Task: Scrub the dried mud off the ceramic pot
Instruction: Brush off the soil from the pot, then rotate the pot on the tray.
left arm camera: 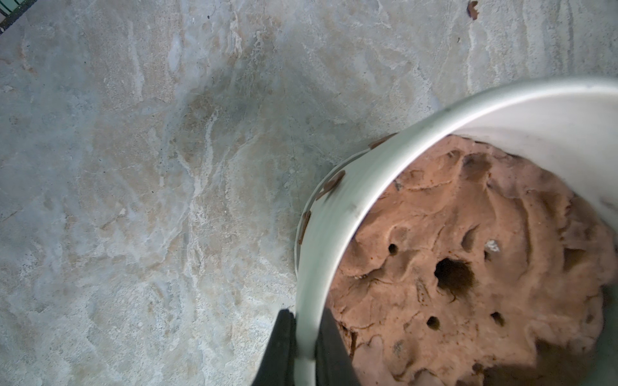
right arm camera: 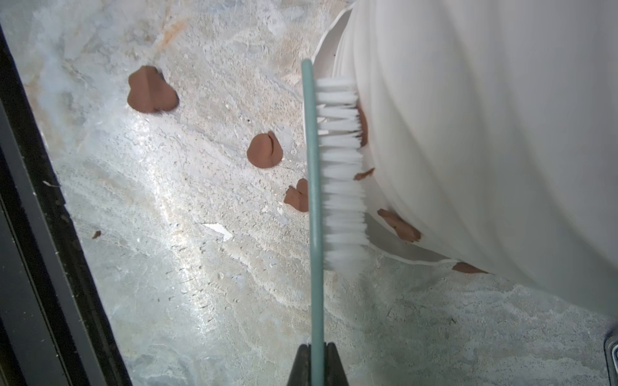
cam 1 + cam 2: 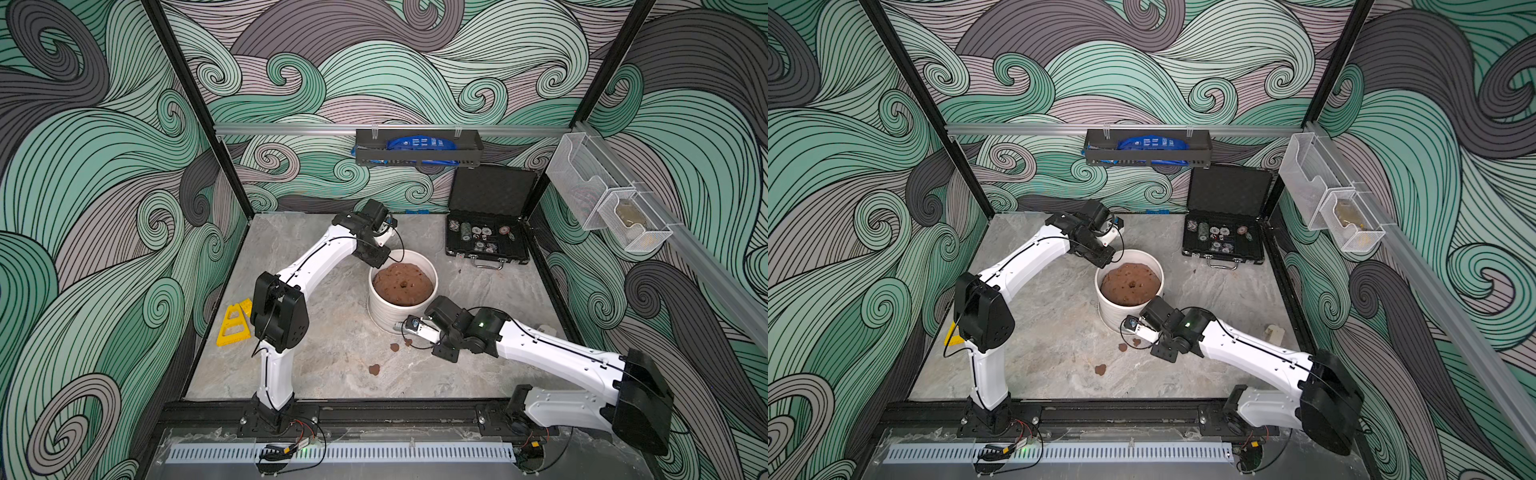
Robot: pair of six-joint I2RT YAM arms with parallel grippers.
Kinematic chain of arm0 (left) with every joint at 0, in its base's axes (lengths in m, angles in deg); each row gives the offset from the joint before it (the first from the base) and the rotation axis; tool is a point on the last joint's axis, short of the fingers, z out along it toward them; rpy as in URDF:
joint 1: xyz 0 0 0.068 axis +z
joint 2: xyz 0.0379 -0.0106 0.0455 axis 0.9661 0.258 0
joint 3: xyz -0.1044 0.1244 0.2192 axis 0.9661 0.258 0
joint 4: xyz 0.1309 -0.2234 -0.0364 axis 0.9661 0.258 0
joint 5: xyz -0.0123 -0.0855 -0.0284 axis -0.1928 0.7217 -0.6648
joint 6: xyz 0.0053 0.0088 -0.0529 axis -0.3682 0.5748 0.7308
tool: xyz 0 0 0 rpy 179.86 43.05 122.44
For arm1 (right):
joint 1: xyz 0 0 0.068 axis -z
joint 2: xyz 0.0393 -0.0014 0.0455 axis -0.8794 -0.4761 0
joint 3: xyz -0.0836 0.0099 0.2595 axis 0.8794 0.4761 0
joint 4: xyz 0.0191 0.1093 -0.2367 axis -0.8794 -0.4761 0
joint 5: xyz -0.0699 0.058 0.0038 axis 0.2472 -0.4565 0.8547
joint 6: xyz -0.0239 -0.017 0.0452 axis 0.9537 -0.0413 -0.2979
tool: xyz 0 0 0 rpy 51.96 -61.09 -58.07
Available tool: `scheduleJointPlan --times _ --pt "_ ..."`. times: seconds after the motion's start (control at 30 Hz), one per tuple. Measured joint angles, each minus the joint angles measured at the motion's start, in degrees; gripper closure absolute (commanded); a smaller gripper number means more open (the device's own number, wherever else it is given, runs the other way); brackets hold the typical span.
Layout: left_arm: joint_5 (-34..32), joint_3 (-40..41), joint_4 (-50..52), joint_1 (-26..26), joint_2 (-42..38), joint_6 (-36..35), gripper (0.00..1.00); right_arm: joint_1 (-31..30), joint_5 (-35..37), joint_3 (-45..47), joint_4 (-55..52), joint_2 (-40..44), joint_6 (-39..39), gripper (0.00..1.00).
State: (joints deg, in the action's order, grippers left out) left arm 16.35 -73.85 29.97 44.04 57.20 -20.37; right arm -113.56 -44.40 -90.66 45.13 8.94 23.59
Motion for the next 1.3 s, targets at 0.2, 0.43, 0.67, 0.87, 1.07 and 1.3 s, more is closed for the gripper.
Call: scheduleJointPlan --times 0.2,0.43,0.67,0.87,1.07,1.3 --pt "0.0 0.0 0.0 0.0 0.0 0.1 0.97 -1.8 1.4 0.7 -5.8 0.2 -0.9 1.0" --pt "0.1 -0.1 0.0 0.0 0.0 0.3 0.9 -2.0 -0.4 -3.3 -8.6 3.0 -1.5 1.0" --pt "0.1 -0.3 0.2 0.0 0.0 0.3 0.81 -1.8 -3.3 -5.8 -8.6 4.2 -1.5 1.0" --pt "1.0 -0.4 -1.1 0.1 -0.3 0.5 0.61 -0.6 -4.1 -5.8 -8.5 4.5 -1.5 1.0" --pt "0.8 -0.4 -1.5 0.1 -4.2 1.9 0.45 0.3 -4.3 -5.8 -7.9 4.5 -1.5 1.0" --pt "-1.9 -0.5 0.3 -0.5 -11.6 10.6 0.29 0.9 -4.5 -6.3 -7.7 5.5 -1.5 1.0"
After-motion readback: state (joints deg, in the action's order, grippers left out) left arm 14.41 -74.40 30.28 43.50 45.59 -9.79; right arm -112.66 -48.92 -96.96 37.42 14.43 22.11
